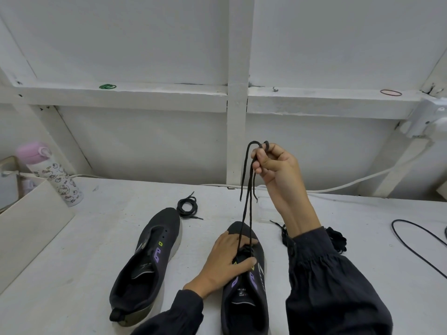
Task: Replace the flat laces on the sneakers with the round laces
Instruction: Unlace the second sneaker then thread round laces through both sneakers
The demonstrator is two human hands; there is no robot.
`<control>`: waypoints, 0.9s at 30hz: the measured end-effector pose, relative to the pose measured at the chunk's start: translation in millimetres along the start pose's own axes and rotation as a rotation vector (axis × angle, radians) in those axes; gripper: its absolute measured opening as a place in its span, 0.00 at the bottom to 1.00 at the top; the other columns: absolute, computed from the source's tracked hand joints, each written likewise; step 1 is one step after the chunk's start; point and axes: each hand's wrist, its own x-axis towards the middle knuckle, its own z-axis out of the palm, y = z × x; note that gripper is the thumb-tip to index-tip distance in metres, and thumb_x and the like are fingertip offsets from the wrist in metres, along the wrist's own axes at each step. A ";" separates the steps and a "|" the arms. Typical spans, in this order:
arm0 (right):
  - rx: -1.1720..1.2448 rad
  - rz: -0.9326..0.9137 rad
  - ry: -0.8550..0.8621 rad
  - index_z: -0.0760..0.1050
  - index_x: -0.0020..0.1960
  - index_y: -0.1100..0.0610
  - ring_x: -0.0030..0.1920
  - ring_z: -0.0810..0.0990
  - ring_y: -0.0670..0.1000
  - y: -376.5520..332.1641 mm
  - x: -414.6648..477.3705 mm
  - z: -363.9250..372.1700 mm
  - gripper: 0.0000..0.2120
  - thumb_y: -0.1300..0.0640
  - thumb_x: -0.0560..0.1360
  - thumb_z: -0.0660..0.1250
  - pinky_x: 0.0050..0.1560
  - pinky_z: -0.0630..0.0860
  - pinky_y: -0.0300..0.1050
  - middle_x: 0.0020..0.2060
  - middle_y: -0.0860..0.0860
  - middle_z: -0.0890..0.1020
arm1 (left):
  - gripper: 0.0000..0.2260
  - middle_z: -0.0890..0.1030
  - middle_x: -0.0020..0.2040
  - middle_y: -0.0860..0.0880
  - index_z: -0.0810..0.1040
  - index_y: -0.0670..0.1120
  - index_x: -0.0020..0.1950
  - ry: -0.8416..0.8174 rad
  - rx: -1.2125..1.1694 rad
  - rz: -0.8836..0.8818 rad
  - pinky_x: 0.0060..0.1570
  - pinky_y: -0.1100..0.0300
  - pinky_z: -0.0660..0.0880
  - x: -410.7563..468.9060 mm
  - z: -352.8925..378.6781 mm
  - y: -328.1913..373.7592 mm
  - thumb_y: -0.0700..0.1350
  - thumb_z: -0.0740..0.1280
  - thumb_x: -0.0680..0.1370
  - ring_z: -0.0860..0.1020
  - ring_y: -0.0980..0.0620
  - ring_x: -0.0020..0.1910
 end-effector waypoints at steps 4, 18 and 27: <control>0.044 0.017 -0.015 0.73 0.43 0.59 0.29 0.73 0.44 1.3 0.0 3.1 0.10 0.70 0.79 0.60 0.32 0.71 0.33 0.35 0.52 0.77 | 0.22 0.76 0.56 0.63 0.76 0.59 0.63 0.020 -0.009 -0.013 0.71 0.56 0.59 -1.1 -0.6 2.4 0.63 0.61 0.72 0.67 0.69 0.60; -0.104 0.180 0.028 0.71 0.51 0.57 0.33 0.74 0.48 16.7 -1.8 -17.1 0.04 0.61 0.79 0.65 0.29 0.69 0.38 0.40 0.53 0.80 | 0.06 0.82 0.57 0.51 0.81 0.47 0.50 0.200 -0.670 -0.047 0.59 0.59 0.75 -3.2 -5.7 32.4 0.45 0.71 0.75 0.79 0.51 0.58; -0.105 0.132 0.047 0.71 0.57 0.59 0.36 0.77 0.48 19.4 -1.8 -18.2 0.18 0.76 0.72 0.66 0.33 0.70 0.38 0.37 0.51 0.80 | 0.18 0.81 0.57 0.44 0.69 0.45 0.64 0.345 -0.874 -0.089 0.58 0.57 0.76 3.0 -14.1 36.9 0.30 0.61 0.78 0.80 0.47 0.56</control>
